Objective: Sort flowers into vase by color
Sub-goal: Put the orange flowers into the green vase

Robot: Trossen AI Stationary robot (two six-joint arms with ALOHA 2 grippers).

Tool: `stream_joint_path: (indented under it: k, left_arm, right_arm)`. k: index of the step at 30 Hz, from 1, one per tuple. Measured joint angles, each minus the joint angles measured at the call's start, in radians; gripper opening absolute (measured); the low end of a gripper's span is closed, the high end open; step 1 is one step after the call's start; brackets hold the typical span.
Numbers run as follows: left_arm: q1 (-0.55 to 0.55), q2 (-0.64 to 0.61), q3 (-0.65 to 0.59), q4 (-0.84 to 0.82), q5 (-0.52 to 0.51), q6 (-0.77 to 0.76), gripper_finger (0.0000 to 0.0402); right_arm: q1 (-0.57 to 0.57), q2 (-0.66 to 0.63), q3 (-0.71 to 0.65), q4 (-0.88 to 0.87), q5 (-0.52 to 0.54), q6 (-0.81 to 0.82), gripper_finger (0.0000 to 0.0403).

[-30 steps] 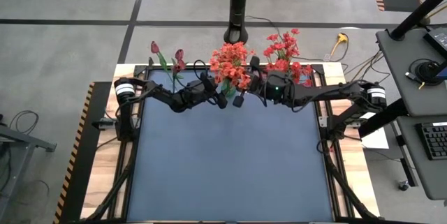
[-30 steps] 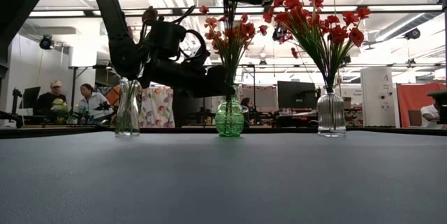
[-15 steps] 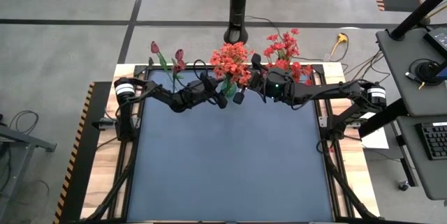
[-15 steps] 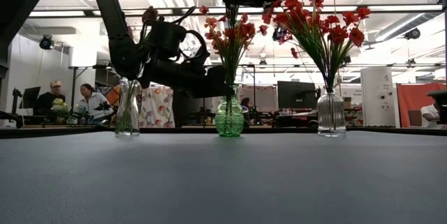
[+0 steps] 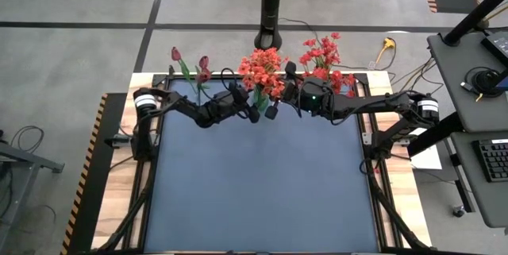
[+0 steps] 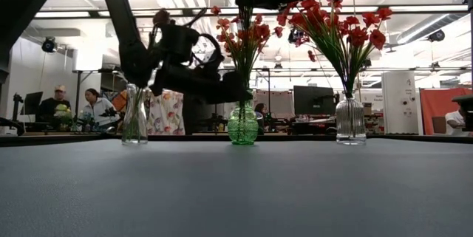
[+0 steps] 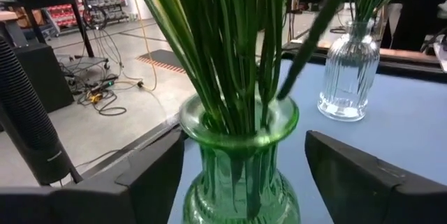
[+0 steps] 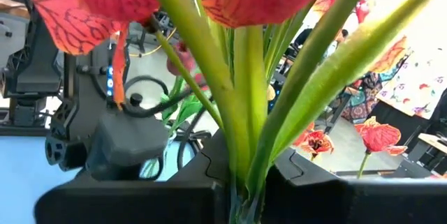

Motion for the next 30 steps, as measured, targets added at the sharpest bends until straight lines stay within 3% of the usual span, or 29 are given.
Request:
stream_joint_path:
  k: [13,30]
  left_arm:
    - [0.0,0.07,0.033,0.053,-0.007,0.004,0.0276]
    - [0.002,0.07,0.033,0.054,-0.008,0.001,0.0166]
  right_arm:
    - [0.0,0.0,0.0,-0.005,-0.026,0.001,0.0029]
    - [-0.033,0.025,-0.002,0.04,-0.068,0.023,0.0029]
